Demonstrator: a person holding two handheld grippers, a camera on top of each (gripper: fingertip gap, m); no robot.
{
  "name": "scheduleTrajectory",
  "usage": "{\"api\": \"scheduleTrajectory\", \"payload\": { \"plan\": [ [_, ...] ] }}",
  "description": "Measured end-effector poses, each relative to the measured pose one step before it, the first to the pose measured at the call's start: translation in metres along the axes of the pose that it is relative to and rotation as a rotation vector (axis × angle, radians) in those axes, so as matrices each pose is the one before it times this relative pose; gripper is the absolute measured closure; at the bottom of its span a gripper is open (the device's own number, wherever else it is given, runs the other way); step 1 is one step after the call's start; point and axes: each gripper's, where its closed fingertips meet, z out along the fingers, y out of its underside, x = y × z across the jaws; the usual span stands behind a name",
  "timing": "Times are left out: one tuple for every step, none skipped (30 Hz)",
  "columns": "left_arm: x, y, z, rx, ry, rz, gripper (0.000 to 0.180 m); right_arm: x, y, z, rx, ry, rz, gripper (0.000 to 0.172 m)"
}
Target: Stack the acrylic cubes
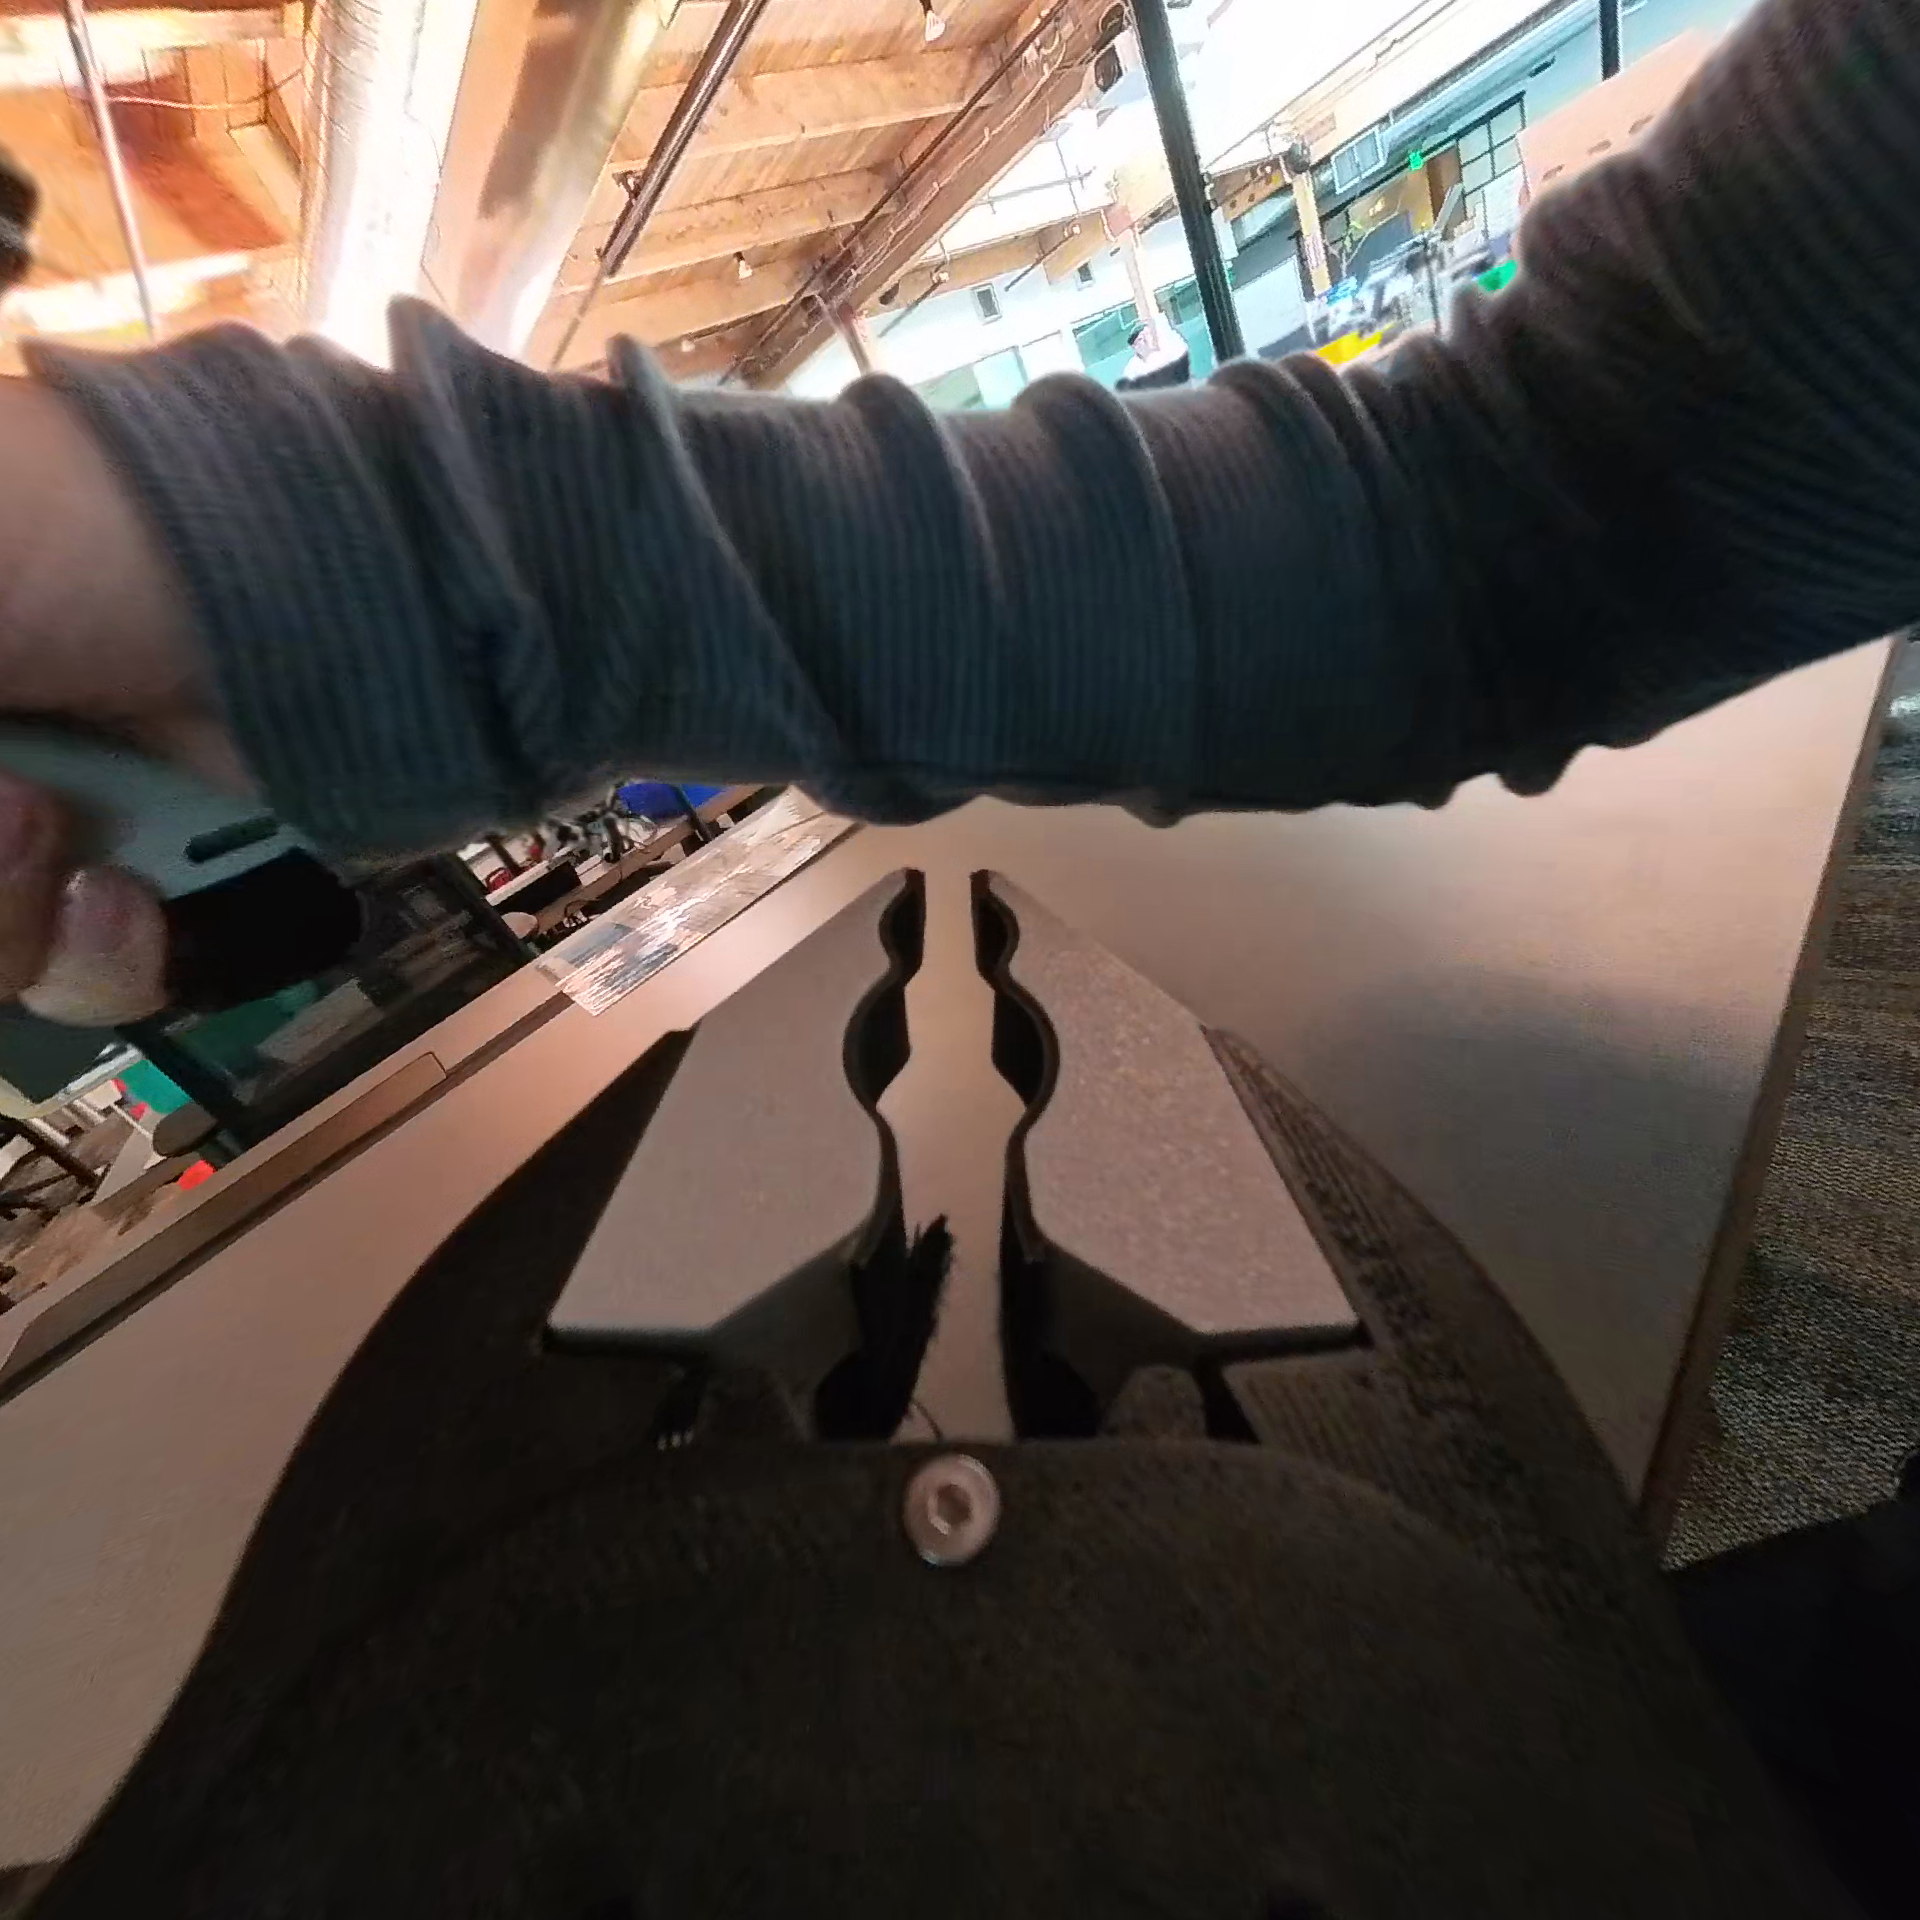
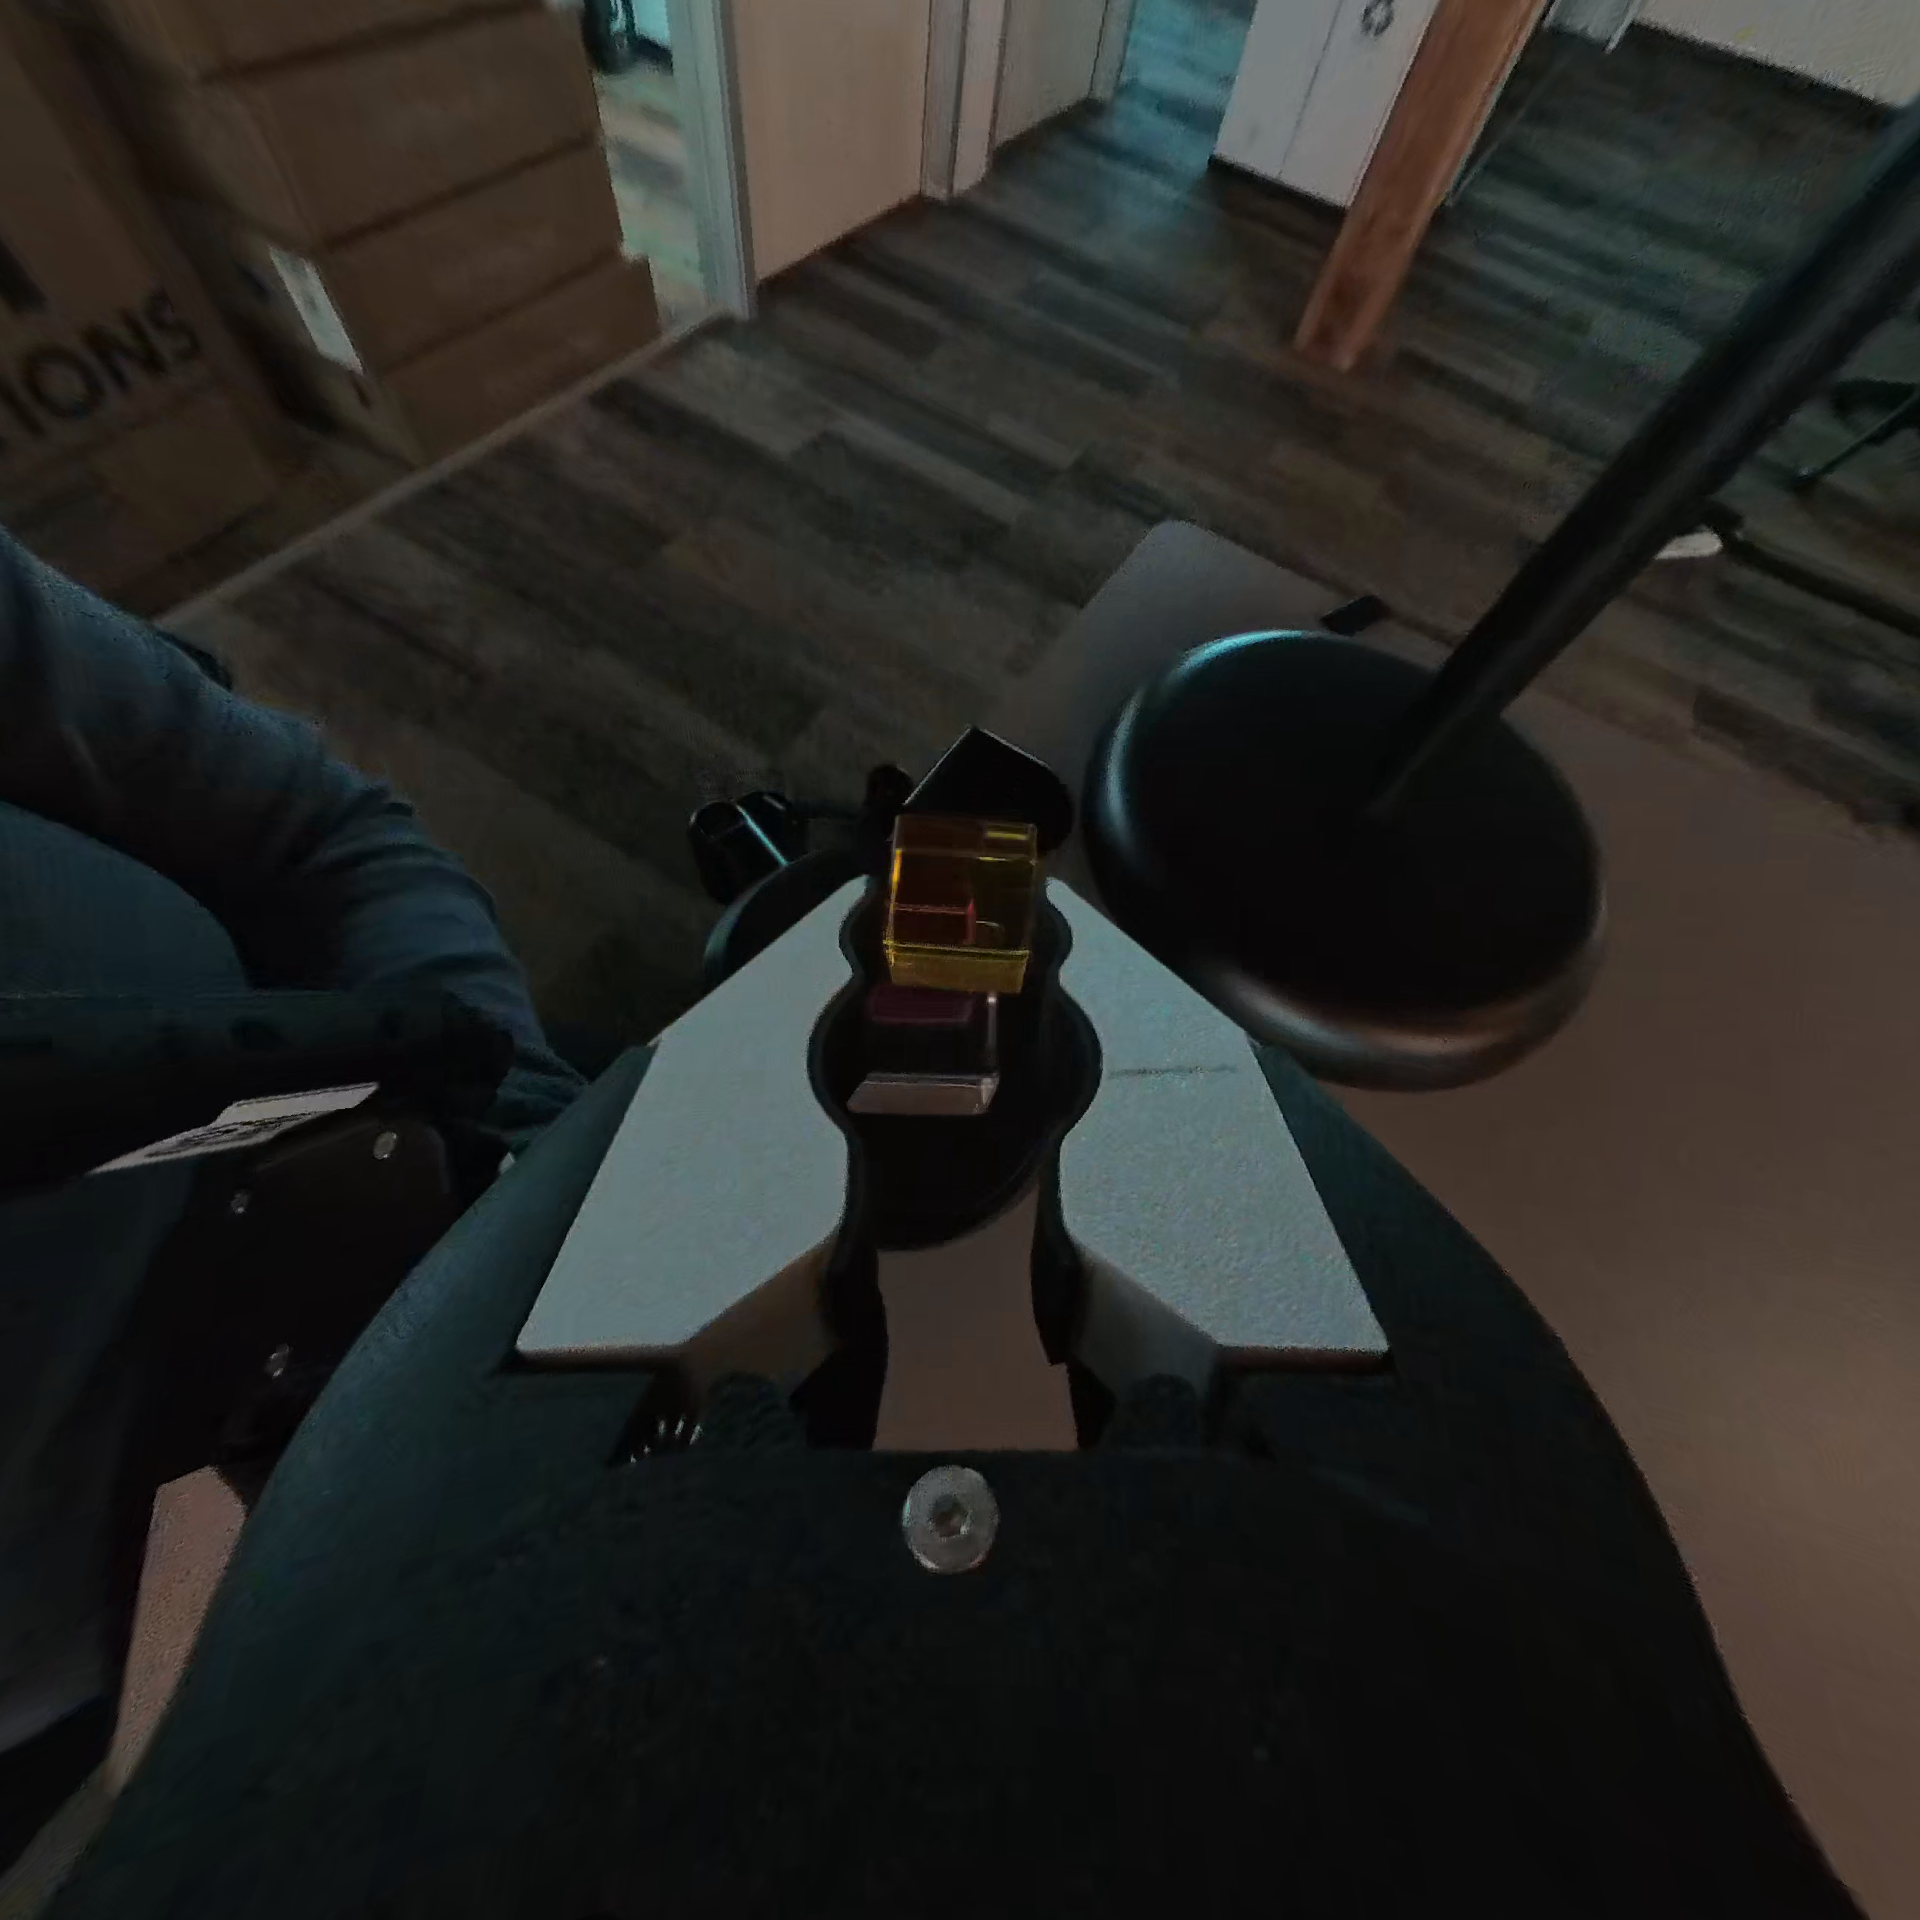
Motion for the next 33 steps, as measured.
{"api": "scheduleTrajectory", "payload": {
  "plan": [
    [0.00015,-0.00001,-0.00004,0.0003,0.0001,0.0003,0.173,-0.00137,0.00069,0.00239,-0.0098,-0.0110,0.0010,0.146],
    [0.00008,-0.00011,-0.00003,0.0004,0.0001,0.0007,0.173,-0.00073,0.00057,0.00155,-0.0049,-0.0075,0.0020,0.146],
    [0.00019,0.00003,0.00006,-0.0001,0.0004,0.0010,0.173,-0.00021,0.00038,0.00097,-0.0021,-0.0037,0.0014,0.146],
    [0.00022,-0.00003,0.00005,-0.0003,0.0007,0.0007,0.173,-0.00001,0.00033,0.00077,-0.0004,-0.0022,0.0015,0.146],
    [0.00010,-0.00008,0.00006,0.0003,0.0003,0.0004,0.173,0.00003,0.00002,0.00066,0.0009,-0.0012,0.0010,0.146],
    [0.00007,-0.00010,-0.00005,0.0006,0.0003,0.0001,0.173,-0.00003,0.00000,0.00050,0.0007,-0.0013,-0.0006,0.146],
    [0.00010,-0.00003,0.00014,0.0001,0.0002,-0.0001,0.173,0.00018,0.00035,0.00056,-0.0011,0.0009,-0.0021,0.146],
    [0.00001,-0.00013,-0.00008,0.0001,0.0001,-0.0001,0.173,0.00043,0.00066,0.00068,-0.0028,0.0029,-0.0036,0.146],
    [-0.00001,-0.00010,-0.00005,0.0006,-0.0002,0.0001,0.173,0.00015,0.00105,0.00089,-0.0046,0.0013,-0.0038,0.146],
    [0.00007,-0.00012,-0.00002,0.0004,-0.0002,0.0002,0.173,-0.00009,0.00147,0.00104,-0.0061,-0.0007,-0.0025,0.146],
    [0.00010,-0.00004,0.00004,0.0000,0.0002,0.0002,0.173,-0.00048,0.00152,0.00129,-0.0058,-0.0033,-0.0020,0.146],
    [0.00007,-0.00003,0.00003,-0.0001,0.0001,0.0004,0.173,-0.00060,0.00046,0.00093,0.0014,-0.0036,-0.0002,0.145],
    [0.00009,-0.00008,-0.00004,0.0002,0.0000,0.0003,0.173,-0.00031,-0.00047,0.00039,0.0060,-0.0017,0.0009,0.146],
    [-0.00001,-0.00004,0.00002,0.0003,0.0000,0.0001,0.173,0.00014,0.00004,0.00027,0.0013,0.0019,-0.0006,0.146],
    [0.00001,-0.00014,-0.00007,0.0002,0.0000,-0.0003,0.173,0.00068,0.00008,0.00012,0.0017,0.0063,-0.0013,0.144],
    [0.00005,-0.00002,0.00001,0.0001,0.0001,-0.0005,0.173,0.00062,-0.00021,-0.00028,0.0047,0.0062,0.0001,0.138],
    [-0.00001,-0.00010,0.00001,0.0001,0.0000,-0.0003,0.173,0.00022,-0.00054,-0.00075,0.0065,0.0032,0.0033,0.133],
    [0.00000,-0.00013,-0.00008,0.0001,0.0000,-0.0001,0.173,0.00039,-0.00089,-0.00149,0.0100,0.0034,0.0056,0.129],
    [0.00003,-0.00012,-0.00003,0.0004,-0.0005,0.0003,0.173,0.00144,-0.00134,-0.00283,0.0139,0.0100,0.0052,0.124],
    [-0.00001,-0.00010,-0.00005,0.0005,-0.0002,0.0002,0.173,0.00304,-0.00134,-0.00462,0.0161,0.0198,0.0028,0.118],
    [0.00009,-0.00018,-0.00003,0.0002,0.0001,0.0000,0.173,0.00493,-0.00161,-0.00698,0.0223,0.0305,0.0021,0.114],
    [0.00009,-0.00005,-0.00006,0.0000,-0.0001,0.0003,0.173,0.00719,-0.00204,-0.00927,0.0339,0.0411,0.0063,0.112],
    [0.00000,-0.00010,-0.00016,0.0004,-0.0002,0.0006,0.173,0.01050,-0.00096,-0.01107,0.0392,0.0534,0.0148,0.111],
    [0.00010,-0.00032,-0.00007,0.0010,0.0002,0.0005,0.173,0.01546,0.00242,-0.01201,0.0283,0.0730,0.0245,0.111],
    [0.00020,-0.00013,-0.00004,0.0008,0.0012,0.0000,0.173,0.02100,0.00773,-0.01185,0.0047,0.0966,0.0301,0.113],
    [0.00023,-0.00013,0.00005,0.0000,0.0013,-0.0002,0.172,0.02435,0.01332,-0.01020,-0.0206,0.1082,0.0288,0.116],
    [0.00016,-0.00010,0.00014,0.0000,0.0011,0.0000,0.172,0.02415,0.01813,-0.00731,-0.0420,0.1005,0.0261,0.116],
    [0.00010,0.00001,0.00010,0.0001,0.0009,-0.0001,0.172,0.02226,0.02203,-0.00388,-0.0611,0.0876,0.0323,0.118],
    [0.00006,-0.00012,0.00002,0.0002,0.0006,-0.0002,0.172,0.01886,0.02415,-0.00030,-0.0733,0.0672,0.0454,0.119],
    [0.00005,-0.00014,0.00003,0.0003,0.0004,-0.0004,0.172,0.01263,0.02324,0.00304,-0.0718,0.0297,0.0549,0.119],
    [0.00001,-0.00011,0.00002,0.0001,0.0001,-0.0006,0.172,0.00643,0.01994,0.00490,-0.0559,-0.0051,0.0566,0.119],
    [-0.00010,-0.00010,-0.00011,0.0001,-0.0003,-0.0004,0.172,0.00185,0.01620,0.00543,-0.0382,-0.0298,0.0479,0.120],
    [-0.00007,-0.00013,-0.00008,0.0001,-0.0005,-0.0003,0.172,-0.00275,0.01447,0.00501,-0.0430,-0.0530,0.0312,0.126]
  ]
}}
